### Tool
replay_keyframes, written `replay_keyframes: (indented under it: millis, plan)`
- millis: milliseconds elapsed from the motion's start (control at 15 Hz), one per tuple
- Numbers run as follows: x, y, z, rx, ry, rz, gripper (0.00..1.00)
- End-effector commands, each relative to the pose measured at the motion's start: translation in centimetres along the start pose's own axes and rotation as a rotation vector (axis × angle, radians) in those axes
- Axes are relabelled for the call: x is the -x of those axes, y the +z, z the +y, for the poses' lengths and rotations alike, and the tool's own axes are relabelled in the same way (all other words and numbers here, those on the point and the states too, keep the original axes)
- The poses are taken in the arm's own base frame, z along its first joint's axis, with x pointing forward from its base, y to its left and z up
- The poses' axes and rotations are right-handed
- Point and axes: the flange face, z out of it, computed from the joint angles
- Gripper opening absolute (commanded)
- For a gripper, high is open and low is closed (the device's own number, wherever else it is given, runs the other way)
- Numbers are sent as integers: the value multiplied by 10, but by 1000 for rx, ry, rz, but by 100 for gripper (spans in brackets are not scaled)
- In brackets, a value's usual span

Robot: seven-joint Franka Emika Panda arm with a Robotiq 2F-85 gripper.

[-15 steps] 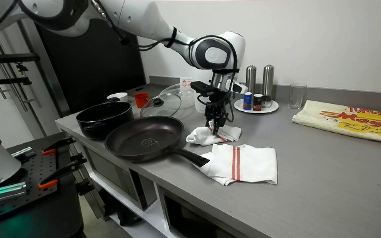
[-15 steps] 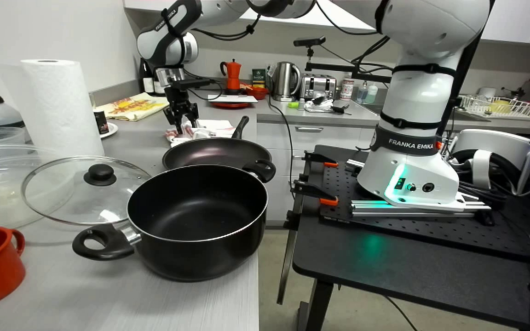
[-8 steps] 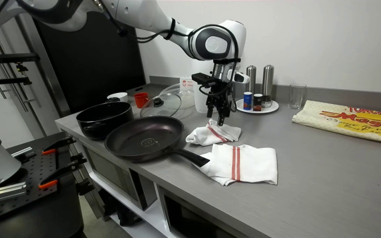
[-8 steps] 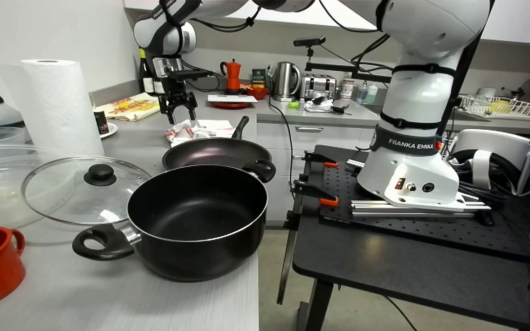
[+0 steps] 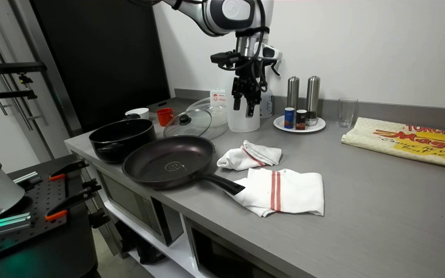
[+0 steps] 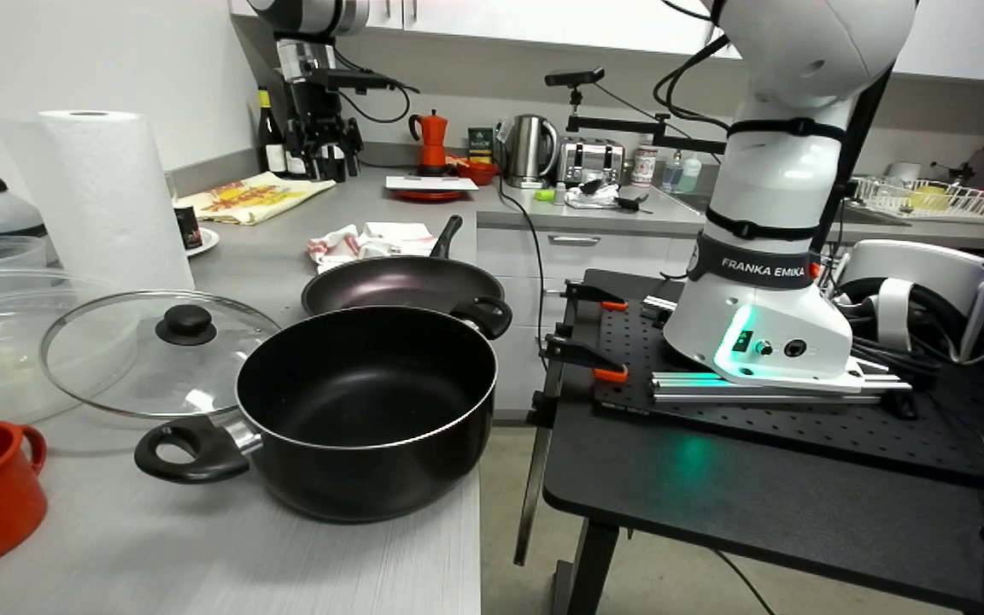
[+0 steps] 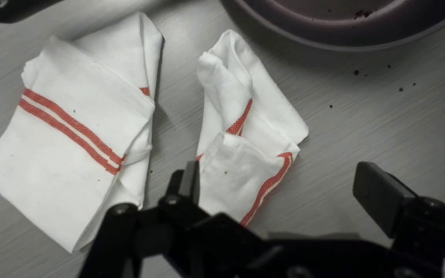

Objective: Use the towel to clean the pan

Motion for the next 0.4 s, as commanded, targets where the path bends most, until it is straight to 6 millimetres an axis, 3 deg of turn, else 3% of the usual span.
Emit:
replay_keyframes:
  millis: [0,133,200,333]
  plan:
    - [44,-19,-12,13,-32,8,100]
    - [63,-22,-18,10,-40,15,100]
    - [33,-20,-11,3,-21,5,100]
    - [47,-21,-16,0,-28,5,100]
